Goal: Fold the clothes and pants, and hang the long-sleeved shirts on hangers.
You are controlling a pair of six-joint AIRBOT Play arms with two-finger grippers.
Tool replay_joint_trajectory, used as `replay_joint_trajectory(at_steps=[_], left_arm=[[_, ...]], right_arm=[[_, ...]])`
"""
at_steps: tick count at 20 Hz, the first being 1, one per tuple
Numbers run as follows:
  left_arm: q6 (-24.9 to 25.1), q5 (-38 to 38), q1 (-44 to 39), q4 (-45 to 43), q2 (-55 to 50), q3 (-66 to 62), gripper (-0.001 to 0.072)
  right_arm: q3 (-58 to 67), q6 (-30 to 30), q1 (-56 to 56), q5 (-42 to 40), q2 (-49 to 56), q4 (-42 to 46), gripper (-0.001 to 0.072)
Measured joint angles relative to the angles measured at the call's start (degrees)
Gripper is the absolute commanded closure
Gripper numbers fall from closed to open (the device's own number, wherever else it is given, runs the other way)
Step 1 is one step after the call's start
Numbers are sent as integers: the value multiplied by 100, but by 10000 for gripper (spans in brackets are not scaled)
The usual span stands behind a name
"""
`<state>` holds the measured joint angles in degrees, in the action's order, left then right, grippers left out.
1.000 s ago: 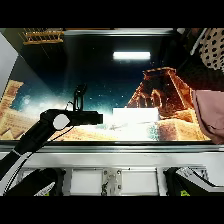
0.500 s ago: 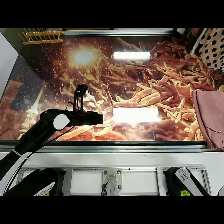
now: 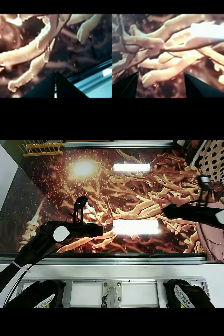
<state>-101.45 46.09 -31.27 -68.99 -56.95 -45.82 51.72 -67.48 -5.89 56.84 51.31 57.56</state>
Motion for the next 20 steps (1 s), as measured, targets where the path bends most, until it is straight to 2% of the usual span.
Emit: replay_joint_trajectory(at_steps=[5,6,7,8,20], left_arm=[[2,-2,0,0,0,0,700],[2,-2,0,0,0,0,700],[2,-2,0,0,0,0,700],[2,-2,0,0,0,0,700],[2,-4,0,0,0,0,700]], right_arm=[[-57,2,1097,46,-4,-63,136],[-61,2,1180,48,-4,-66,309],[-63,2,1239,48,-4,-66,600],[-66,2,1283,50,-4,-68,695],[-68,7,1397,63,-4,-81,698]])
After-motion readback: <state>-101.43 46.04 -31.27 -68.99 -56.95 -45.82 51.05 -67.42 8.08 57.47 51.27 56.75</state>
